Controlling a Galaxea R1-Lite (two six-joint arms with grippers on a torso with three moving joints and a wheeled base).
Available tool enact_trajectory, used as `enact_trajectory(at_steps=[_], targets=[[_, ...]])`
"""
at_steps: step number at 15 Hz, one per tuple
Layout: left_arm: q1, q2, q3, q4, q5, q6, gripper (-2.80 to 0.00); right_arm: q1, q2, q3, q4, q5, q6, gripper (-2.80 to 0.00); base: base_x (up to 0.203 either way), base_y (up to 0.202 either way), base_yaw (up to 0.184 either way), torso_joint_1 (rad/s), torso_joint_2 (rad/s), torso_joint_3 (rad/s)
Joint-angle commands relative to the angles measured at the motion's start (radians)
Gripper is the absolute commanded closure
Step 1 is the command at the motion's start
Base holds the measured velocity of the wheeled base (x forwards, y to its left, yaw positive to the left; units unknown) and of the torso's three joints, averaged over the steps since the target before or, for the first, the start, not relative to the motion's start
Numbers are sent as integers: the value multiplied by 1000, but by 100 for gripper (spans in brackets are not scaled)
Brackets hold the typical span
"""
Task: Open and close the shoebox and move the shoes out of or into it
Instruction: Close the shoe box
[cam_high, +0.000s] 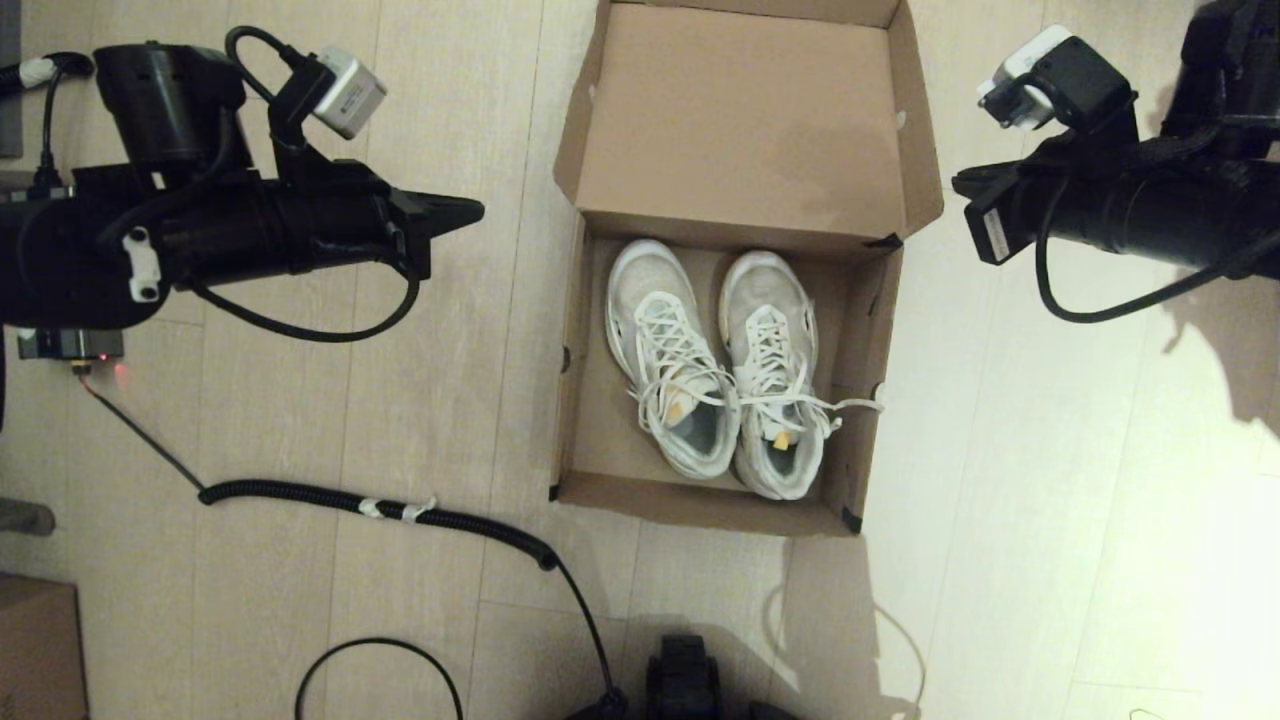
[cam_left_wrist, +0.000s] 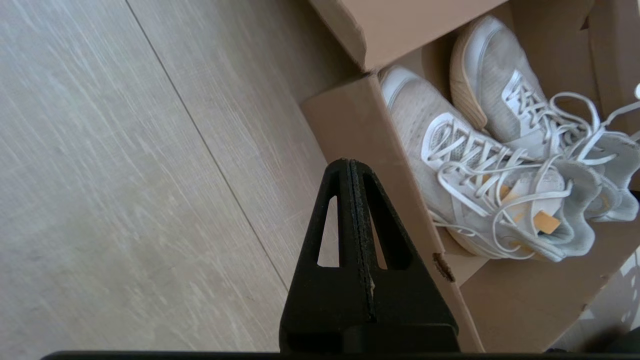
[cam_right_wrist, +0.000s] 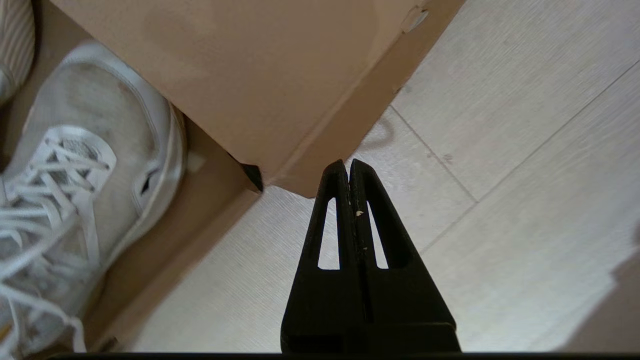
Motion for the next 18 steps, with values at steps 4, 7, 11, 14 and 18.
enact_trajectory(at_steps=[4,7,11,14,18], targets=[[4,8,-35,11,-3,51,0,-22,-33,-84,63,1,-269,0,0,0,0,0,0,0],[5,3,-53,82,-4,54,0,-35,-29,-92,134,97,-351,0,0,0,0,0,0,0],[31,4,-115,258,-118,58,0,-45,-23,-240,535,179,-347,0,0,0,0,0,0,0],[51,50,-325,493,-134,58,0,-89,67,-502,714,279,-334,0,0,0,0,0,0,0],[94,140,-402,618,-233,64,0,-162,125,-496,765,360,-281,0,0,0,0,0,0,0]])
